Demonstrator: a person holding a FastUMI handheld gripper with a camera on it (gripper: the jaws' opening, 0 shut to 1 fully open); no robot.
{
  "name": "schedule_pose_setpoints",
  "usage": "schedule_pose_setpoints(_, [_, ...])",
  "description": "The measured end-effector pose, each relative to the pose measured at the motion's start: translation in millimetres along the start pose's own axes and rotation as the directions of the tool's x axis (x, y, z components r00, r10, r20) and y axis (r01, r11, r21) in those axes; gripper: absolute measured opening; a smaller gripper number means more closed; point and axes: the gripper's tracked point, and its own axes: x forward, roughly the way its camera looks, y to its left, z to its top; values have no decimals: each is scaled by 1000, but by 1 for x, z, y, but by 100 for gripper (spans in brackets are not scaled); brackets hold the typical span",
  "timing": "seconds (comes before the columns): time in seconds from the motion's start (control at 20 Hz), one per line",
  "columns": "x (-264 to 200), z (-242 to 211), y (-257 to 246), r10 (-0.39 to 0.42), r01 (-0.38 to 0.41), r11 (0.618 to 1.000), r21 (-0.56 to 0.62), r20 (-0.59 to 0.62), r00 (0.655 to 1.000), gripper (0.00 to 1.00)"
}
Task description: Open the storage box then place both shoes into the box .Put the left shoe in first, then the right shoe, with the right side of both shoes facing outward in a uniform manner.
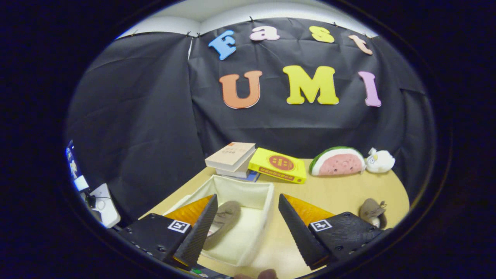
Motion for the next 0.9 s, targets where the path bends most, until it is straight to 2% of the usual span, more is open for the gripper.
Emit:
schedule_pose_setpoints(0.25, [-51, -4, -116, -91, 93, 994, -64, 37, 995, 96])
schedule_pose_setpoints(0.35, [-67, -11, -169, -137, 139, 989, -46, 37, 990, 96])
schedule_pose_setpoints(0.65, [-81, -62, -315, -278, 280, 960, -4, -114, 954, 96])
schedule_pose_setpoints(0.9, [-61, -106, -372, -290, 310, 949, 48, -244, 925, 96])
